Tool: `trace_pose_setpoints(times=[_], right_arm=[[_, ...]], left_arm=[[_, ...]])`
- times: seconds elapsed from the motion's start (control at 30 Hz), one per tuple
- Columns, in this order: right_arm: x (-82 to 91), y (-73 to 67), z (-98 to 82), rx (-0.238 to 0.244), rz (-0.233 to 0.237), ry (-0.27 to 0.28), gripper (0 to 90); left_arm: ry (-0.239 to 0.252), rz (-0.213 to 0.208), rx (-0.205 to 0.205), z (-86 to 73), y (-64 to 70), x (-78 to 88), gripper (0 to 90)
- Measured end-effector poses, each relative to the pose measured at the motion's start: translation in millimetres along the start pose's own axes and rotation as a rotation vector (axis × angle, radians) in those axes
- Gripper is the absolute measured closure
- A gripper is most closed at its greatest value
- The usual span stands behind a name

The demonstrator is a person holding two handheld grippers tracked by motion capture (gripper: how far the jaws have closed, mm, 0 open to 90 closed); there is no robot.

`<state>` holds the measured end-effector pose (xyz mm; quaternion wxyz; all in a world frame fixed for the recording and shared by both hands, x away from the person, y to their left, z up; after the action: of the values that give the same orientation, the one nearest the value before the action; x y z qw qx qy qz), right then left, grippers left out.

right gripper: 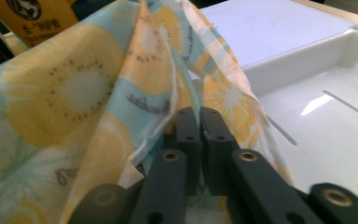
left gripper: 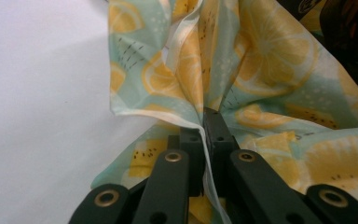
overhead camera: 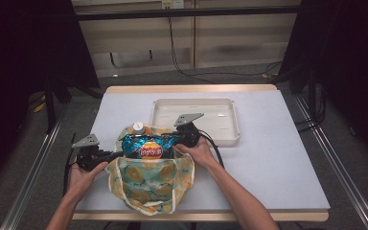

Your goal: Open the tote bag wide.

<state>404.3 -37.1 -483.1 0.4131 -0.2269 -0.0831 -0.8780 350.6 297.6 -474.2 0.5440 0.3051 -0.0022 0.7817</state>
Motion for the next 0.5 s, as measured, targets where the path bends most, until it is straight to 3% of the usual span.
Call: trace_pose_setpoints(times=[0.17,0.27,0.37,0.4,0.43,0.5], right_arm=[[16.2,4.2,6.6,-0.004,-0.034,0.021,68.3],[29.5,4.2,12.7,-0.008,-0.034,0.048,63.0],[42.3,3.6,17.7,-0.012,-0.034,0.067,57.5],[47.3,3.2,18.7,-0.024,-0.033,0.075,54.3],[57.6,2.4,18.4,-0.066,-0.014,0.092,53.2],[63.1,1.2,17.4,-0.071,-0.014,0.098,52.8]], left_arm=[[0.024,0.014,0.014,-5.9,0.4,9.1,85.8],[0.035,0.034,0.020,-6.5,1.6,13.2,81.6],[0.061,0.042,0.027,-5.8,3.2,18.2,74.7],[0.077,0.046,0.024,-4.7,5.2,21.7,70.4],[0.106,0.053,0.016,-3.0,10.3,27.1,60.7],[0.116,0.053,0.009,-2.1,12.8,30.1,57.2]])
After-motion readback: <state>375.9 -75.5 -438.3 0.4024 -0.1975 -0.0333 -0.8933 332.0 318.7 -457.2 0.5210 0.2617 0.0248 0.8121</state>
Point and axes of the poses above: each handheld gripper's, and its own axes: x roughly backward along the jaws, z roughly out of its top, y roughly to its right, the point moved 1 cm from there along -x, roughly forward along the jaws, and after that the axes turned 13 degrees about -z, right-handed, at the moved point
